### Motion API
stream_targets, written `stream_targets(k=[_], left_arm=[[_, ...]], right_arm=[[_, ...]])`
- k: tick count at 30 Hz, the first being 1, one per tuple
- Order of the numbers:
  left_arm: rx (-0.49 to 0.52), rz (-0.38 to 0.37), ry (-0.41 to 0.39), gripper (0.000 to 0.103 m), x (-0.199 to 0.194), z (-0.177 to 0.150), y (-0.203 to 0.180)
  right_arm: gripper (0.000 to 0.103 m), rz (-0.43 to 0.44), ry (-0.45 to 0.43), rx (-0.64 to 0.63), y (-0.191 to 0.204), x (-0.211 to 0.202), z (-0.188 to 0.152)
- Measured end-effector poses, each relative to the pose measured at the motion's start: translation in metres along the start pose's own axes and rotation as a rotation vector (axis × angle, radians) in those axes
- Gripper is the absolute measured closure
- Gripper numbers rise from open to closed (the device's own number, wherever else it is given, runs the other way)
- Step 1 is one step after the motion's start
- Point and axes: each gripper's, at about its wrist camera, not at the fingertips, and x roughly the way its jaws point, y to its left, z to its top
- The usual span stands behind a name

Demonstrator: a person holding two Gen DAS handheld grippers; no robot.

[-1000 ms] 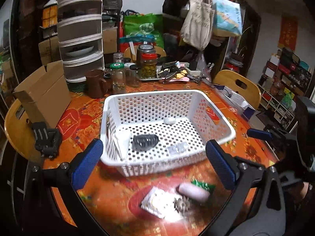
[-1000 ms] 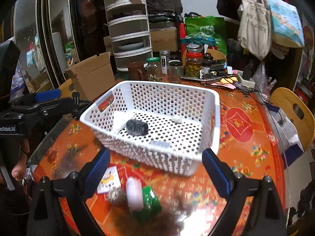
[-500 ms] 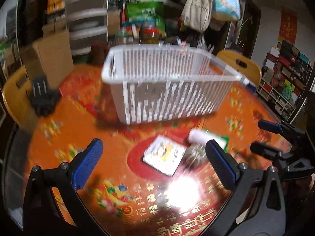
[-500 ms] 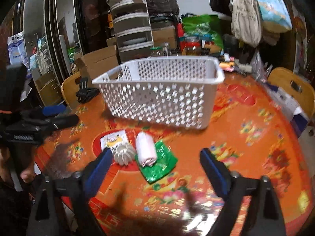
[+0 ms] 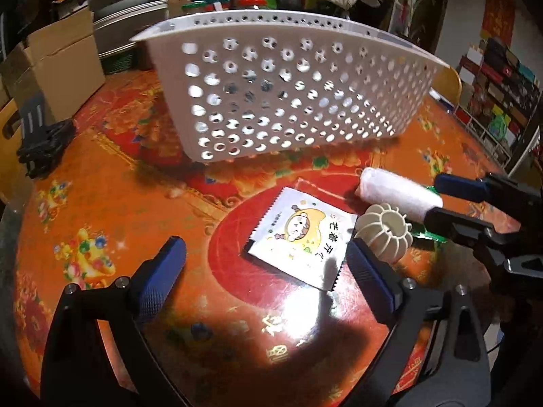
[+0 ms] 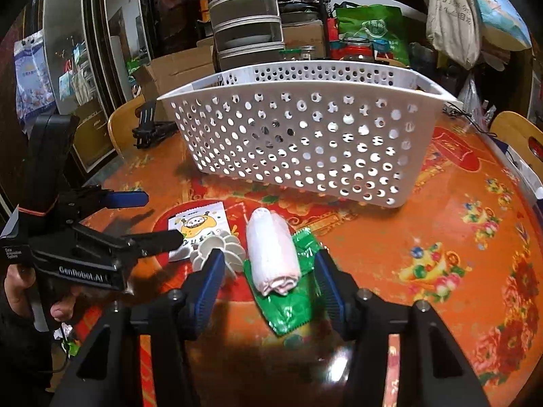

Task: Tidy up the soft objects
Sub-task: 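Grasp the printed card packet with the left tool while the right tool grasps the towel roll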

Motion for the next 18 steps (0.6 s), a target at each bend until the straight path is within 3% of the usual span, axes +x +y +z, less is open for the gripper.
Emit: stream_targets(k=[5,14,16,18], left_arm=[[0.067,0.018,0.027,0.014,0.013,0.004,-0.016],[0.074,0.004,0.052,0.015,0.022,0.010,-0.018],[0.078,0.000,0.050,0.018,0.023,0.010,-0.019],[0.083,-0.014,0.045,0.028,0.021,0.009,-0.021]], right_arm=[[0.066,0.017,0.020,0.017,-0.006,0.012,-0.001],[0.070,0.042,0.026,0.024,-0.008,0.014,0.000],[0.070,0.047,0.022,0.035,-0.010,0.014,0.000],[0.070,0.046,0.019,0.036,-0.010,0.013,0.000]])
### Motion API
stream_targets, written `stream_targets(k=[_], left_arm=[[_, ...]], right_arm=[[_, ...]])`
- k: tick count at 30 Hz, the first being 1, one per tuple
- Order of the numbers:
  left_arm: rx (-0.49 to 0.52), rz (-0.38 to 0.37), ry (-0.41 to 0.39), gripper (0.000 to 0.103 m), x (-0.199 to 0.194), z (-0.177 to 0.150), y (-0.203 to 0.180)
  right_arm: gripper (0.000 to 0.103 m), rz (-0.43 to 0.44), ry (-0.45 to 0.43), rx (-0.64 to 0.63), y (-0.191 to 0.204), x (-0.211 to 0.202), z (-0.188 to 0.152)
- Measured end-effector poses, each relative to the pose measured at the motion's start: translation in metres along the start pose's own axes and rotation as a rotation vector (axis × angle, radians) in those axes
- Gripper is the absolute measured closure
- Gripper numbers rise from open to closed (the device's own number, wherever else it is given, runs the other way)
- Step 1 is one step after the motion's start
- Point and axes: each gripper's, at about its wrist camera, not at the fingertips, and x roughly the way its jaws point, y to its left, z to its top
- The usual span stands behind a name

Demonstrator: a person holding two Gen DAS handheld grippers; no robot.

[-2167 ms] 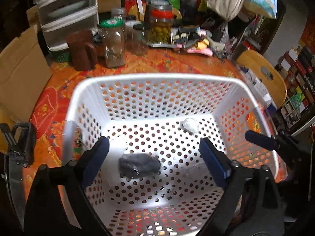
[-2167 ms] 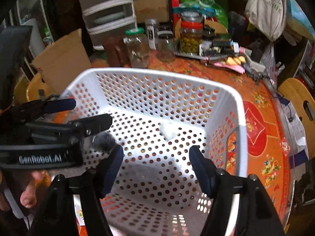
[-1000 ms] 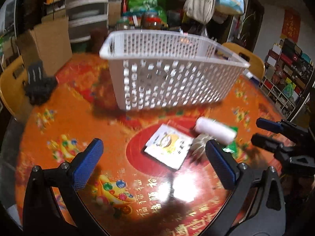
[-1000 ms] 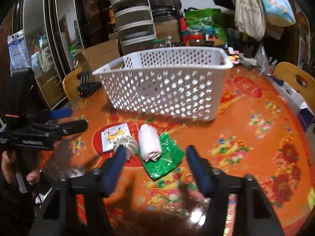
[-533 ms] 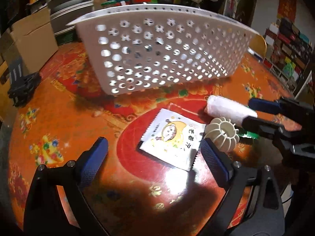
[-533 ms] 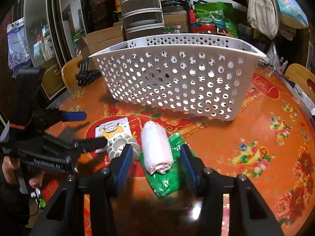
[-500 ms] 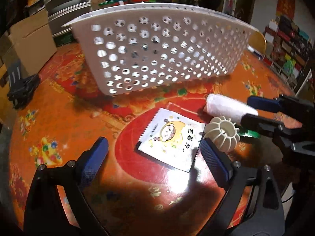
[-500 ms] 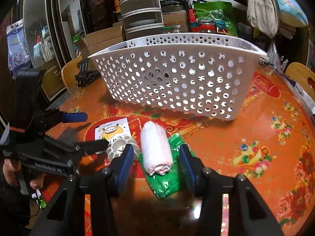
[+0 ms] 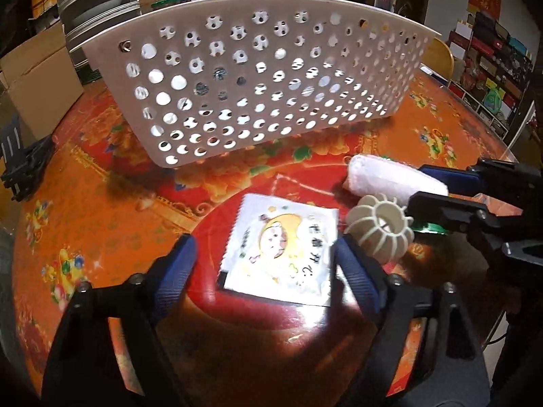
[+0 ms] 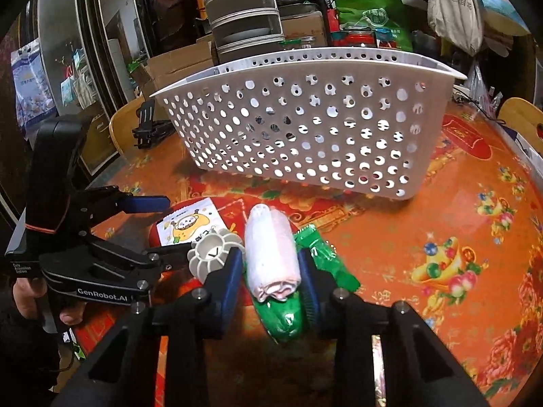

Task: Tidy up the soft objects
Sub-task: 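Grasp the printed card packet with the left tool while the right tool grasps the towel roll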

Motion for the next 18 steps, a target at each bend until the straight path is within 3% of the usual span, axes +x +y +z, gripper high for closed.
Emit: stream_targets(k=[6,7,9,18], left_arm=[[0.037,-0.006,-0.022,0.057,-0.006,-0.002,-0.013],[0.041,0.003,-0.025,0.058,-0.007,-0.002,-0.015],[0.050,0.001,-0.030,0.071,-0.008,-0.002,-0.018],[-0.019,-0.073,-0.062,0.085,-0.015,-0.012,-0.003]], right_arm=[[0.071,-0.008,-0.008,-0.010,0.002,-0.002,0.000],[0.072,-0.009,-0.009,-0.009,0.002,-0.002,-0.001],[0.072,-0.010,-0.012,-0.008,0.002,-0.003,-0.001],[0.076,-0.004,-0.033,-0.005,0.000,-0.008,-0.001]])
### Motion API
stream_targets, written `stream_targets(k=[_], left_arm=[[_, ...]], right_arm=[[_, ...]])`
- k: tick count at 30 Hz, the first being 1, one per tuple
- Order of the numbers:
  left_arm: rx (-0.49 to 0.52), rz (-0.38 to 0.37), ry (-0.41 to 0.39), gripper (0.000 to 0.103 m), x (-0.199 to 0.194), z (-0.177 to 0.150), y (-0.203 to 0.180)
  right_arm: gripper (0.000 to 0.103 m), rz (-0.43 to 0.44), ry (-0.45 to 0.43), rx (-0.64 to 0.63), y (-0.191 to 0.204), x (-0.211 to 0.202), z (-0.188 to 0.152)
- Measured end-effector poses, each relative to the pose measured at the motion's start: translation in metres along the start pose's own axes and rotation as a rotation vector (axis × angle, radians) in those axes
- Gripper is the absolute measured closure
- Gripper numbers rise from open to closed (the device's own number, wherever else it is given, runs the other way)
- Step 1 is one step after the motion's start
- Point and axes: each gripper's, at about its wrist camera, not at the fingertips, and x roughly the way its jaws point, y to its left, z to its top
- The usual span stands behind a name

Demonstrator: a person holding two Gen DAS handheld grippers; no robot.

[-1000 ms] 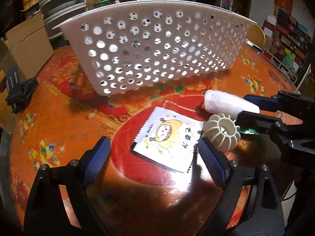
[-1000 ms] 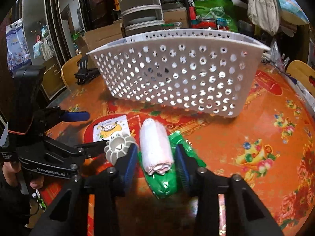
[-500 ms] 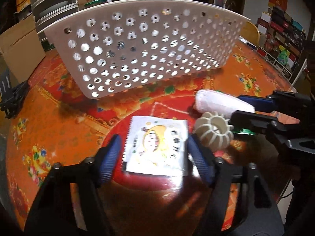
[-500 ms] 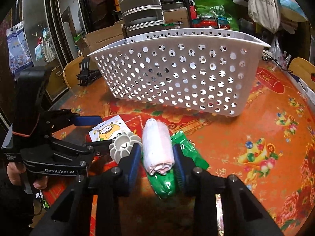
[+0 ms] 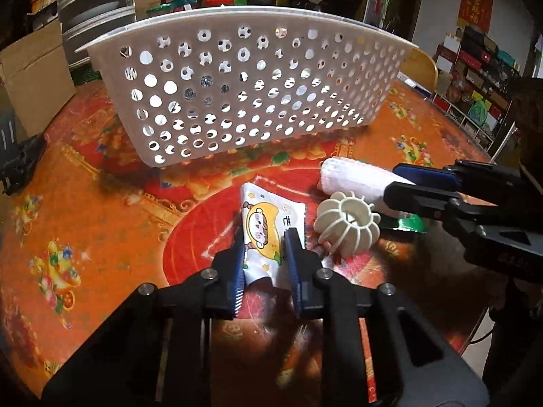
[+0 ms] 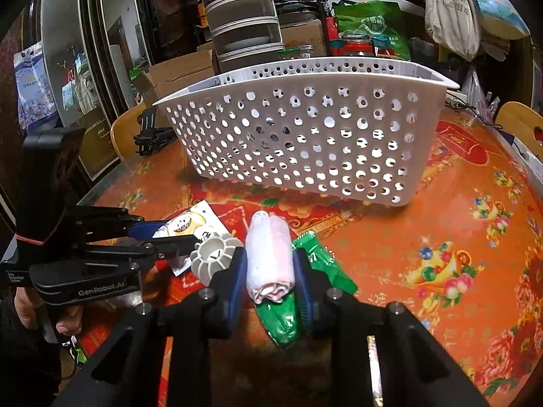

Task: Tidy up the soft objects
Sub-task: 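Grasp the printed card packet with the left tool while the right tool grasps the towel roll, then lift the card packet with the left tool while the right tool carries the towel roll over the basket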

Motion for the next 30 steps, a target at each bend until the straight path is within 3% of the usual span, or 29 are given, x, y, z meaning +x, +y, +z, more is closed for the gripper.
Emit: stream_targets(k=[12,22,30], left_arm=[[-0.025,-0.052,-0.025,0.088,-0.005,-0.004,0.007],[-0.086,-0.106,-0.077,0.091,-0.018,-0.004,0.025],[-0.091,-0.117,-0.082,0.091,-0.017,-0.004,0.025]], right_arm=[[0.077,-0.026,0.056,-0.051,0.010,0.012,0.001],[0.079,0.012,-0.050,0.019,-0.004,-0.007,-0.001],[0.079,-0.024,-0.129,-0.020,0.006,-0.023,-0.004]])
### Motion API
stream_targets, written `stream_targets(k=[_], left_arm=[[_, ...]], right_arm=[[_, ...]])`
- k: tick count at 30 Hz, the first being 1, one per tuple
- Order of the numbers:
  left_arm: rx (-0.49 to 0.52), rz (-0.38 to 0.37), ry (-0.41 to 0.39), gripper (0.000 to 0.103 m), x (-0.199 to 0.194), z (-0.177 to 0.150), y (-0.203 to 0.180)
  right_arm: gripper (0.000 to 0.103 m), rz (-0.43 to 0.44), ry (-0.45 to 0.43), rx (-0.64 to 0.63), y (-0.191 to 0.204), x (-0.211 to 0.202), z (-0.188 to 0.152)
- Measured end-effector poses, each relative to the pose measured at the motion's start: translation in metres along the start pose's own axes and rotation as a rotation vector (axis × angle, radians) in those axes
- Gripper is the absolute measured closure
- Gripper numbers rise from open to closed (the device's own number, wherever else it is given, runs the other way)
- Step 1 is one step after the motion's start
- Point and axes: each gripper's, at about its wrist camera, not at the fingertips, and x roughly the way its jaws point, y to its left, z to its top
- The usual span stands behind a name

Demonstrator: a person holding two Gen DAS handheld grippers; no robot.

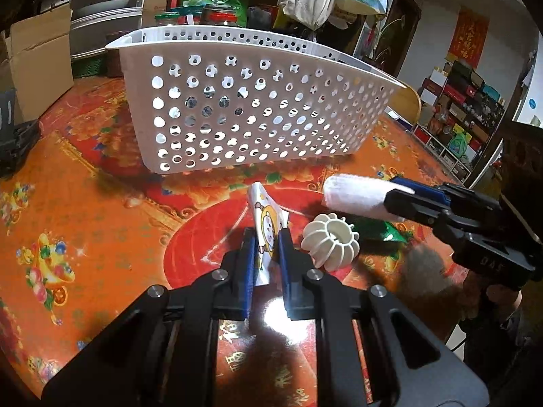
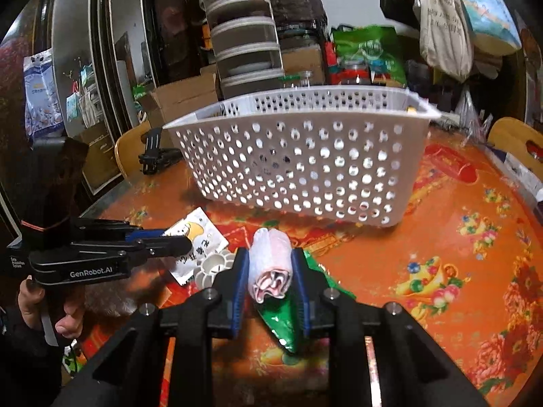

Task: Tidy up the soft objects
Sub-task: 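Lift the card packet with the left tool while the right tool carries the towel roll over the basket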

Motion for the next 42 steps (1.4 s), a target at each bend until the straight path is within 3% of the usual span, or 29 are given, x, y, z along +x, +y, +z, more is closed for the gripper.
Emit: stream_targets(k=[7,20,32,42], left_arm=[[-0.007,-0.006,-0.008,0.091,-0.001,0.000,0.001],[-0.034,-0.012,-0.044,0.091,-0.010,0.001,0.005],[0.018,-0.019,-0.126,0.091,-0.058,0.025,-0.026],[0.046,-0.021,-0.158,0.091,-0.081,0.045,-0.042]], right_arm=[[0.079,-0.033,-0.008,-0.049,0.011,-0.004,-0.002],[0.079,-0.011,-0.096,-0.006,0.005,-0.041,0.023],[0.080,-0.045,-0.145,-0.034,0.006,-0.078,0.045],[0.081,-0.058,-0.129,-0.079,0.012,-0.086,0.062]])
